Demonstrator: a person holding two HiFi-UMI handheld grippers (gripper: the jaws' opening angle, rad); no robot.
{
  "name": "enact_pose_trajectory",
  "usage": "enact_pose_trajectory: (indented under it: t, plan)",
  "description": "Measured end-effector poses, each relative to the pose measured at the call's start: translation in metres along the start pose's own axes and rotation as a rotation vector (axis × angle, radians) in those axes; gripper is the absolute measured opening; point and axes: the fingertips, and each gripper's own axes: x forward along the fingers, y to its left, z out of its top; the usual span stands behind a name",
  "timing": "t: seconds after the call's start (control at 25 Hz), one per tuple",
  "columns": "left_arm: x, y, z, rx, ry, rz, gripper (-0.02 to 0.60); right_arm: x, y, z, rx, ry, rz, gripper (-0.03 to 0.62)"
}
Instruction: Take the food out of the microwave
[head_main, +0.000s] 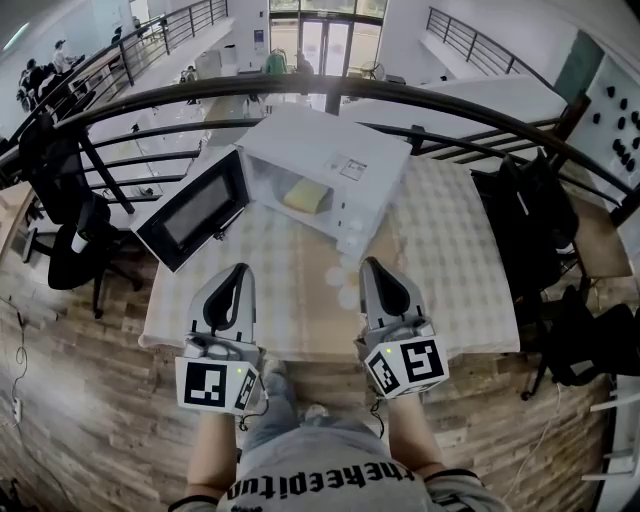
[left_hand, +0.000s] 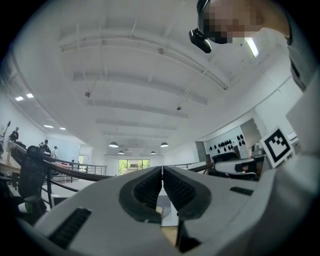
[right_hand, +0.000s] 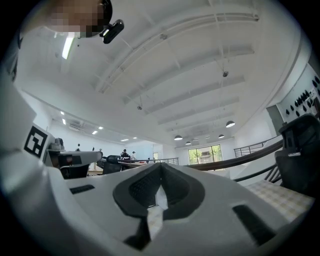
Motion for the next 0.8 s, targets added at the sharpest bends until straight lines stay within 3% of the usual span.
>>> enact_pose_trajectory:
  t: [0.8]
  plan:
    - [0.141,0.084,-0.039,-0.053,0.004,-0.147,0.011,0.14,-0.03,-0.017,-0.028,0.01,-0.12,0.005]
